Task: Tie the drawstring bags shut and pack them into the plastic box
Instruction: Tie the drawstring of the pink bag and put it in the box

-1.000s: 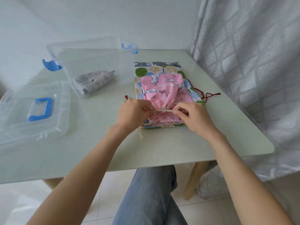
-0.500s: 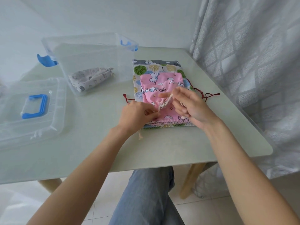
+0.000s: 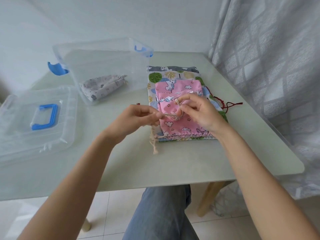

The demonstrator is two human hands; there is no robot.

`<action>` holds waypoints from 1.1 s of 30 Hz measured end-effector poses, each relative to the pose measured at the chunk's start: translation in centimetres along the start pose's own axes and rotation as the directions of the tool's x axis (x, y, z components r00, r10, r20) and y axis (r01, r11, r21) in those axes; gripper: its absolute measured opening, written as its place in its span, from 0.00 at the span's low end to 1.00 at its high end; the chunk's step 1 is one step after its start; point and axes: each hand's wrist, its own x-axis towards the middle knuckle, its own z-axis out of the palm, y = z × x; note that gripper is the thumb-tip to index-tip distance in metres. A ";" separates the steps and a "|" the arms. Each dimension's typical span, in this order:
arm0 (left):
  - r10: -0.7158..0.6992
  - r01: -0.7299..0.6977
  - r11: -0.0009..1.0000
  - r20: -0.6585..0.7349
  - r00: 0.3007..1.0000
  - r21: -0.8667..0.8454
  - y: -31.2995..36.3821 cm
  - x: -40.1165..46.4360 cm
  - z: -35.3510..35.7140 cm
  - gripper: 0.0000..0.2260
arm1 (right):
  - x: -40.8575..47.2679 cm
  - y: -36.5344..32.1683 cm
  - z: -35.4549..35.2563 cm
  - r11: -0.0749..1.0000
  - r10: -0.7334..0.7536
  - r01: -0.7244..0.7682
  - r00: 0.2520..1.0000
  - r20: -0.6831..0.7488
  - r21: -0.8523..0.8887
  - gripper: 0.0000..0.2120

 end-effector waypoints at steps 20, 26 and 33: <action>0.274 -0.275 0.900 0.052 0.960 0.338 -0.1 4.9 2.4 0.19 | -0.7 1.3 0.6 0.969 0.151 -0.140 0.988 -0.040 0.203 0.10; 0.393 -0.313 0.864 -0.138 0.909 0.395 -0.4 4.8 2.6 0.10 | -0.4 1.2 1.3 0.954 0.161 -0.103 0.968 -0.194 0.282 0.08; 0.371 -0.287 0.861 -0.131 0.919 0.421 -1.0 4.7 2.7 0.05 | -0.7 0.6 1.6 0.949 0.175 -0.115 0.966 -0.188 0.293 0.09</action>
